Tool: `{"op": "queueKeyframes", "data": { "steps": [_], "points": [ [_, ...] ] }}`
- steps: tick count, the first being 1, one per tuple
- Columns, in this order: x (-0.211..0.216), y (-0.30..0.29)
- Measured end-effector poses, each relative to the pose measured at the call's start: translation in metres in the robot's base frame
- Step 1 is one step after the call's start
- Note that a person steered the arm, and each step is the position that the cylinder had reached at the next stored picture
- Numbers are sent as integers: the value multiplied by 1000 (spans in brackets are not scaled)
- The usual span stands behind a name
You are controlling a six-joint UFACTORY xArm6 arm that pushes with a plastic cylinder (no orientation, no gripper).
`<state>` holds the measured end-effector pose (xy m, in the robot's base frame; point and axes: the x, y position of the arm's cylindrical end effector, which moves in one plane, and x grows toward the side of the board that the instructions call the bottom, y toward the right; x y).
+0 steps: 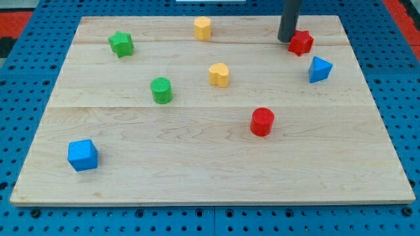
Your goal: Move the red circle towards center right
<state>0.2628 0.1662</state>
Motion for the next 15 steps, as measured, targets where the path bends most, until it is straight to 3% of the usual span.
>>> {"op": "queueKeyframes", "data": {
  "steps": [1, 2, 3, 4, 8, 10, 12, 15],
  "points": [
    [0, 20],
    [4, -25],
    [36, -61],
    [72, -61],
    [81, -66],
    [115, -70],
    [122, -86],
    [205, -132]
  ]
}}
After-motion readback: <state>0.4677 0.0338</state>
